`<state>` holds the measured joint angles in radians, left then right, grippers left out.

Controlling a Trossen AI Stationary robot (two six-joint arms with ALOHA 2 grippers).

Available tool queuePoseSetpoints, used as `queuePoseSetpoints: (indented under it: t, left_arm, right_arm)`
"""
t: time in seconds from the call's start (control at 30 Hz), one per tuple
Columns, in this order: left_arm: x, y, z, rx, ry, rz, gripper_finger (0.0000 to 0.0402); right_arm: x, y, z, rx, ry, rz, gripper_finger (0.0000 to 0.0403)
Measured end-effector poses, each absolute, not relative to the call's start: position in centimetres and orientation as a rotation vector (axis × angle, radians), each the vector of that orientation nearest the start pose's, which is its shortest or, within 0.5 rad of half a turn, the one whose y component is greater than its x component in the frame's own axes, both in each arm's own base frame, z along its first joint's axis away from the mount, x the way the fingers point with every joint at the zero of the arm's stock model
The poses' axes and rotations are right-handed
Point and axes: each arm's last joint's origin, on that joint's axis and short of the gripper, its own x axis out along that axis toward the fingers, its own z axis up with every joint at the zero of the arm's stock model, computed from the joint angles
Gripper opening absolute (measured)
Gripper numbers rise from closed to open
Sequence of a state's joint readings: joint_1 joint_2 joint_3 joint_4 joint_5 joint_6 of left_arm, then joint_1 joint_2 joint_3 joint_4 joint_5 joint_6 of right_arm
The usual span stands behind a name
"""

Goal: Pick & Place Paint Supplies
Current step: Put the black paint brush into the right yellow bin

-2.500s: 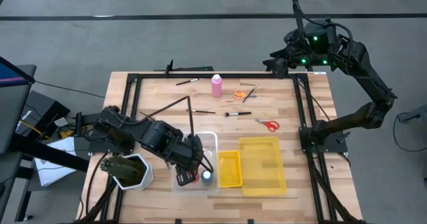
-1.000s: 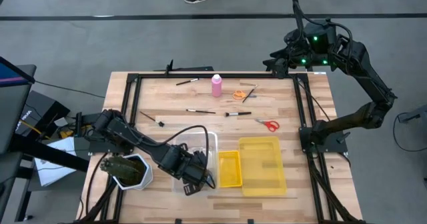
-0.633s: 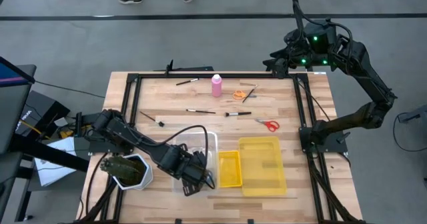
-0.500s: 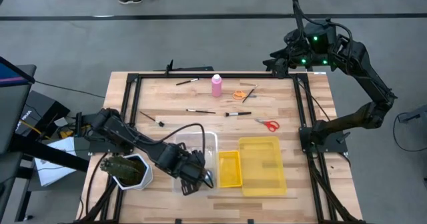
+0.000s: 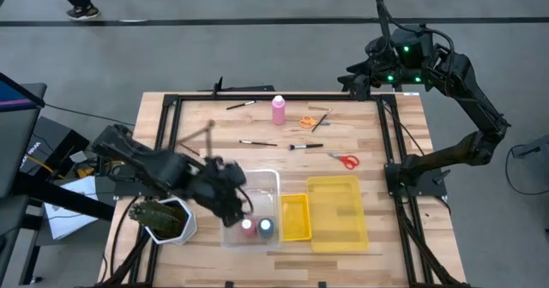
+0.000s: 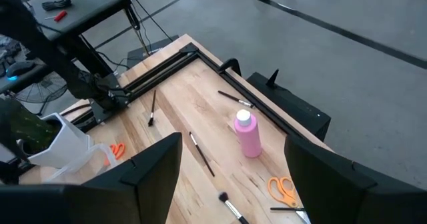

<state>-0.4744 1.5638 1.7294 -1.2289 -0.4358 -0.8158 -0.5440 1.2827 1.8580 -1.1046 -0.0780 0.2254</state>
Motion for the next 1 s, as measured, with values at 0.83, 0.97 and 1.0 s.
queuePoseSetpoints:
  t: [0.83,0.97,1.0]
  left_arm:
    - [23.6,3.3,46.8,0.212,0.514,0.664,0.0175]
    - [23.6,6.4,44.9,0.225,0.713,0.622,0.0175]
    - [23.6,7.2,44.3,0.22,0.779,0.599,0.0175]
  right_arm:
    - [16.5,-12.0,49.6,0.328,0.409,-0.588,0.026]
    - [16.5,-12.0,49.5,0.329,0.41,-0.588,0.026]
    - [16.6,-12.1,49.5,0.331,0.412,-0.588,0.026]
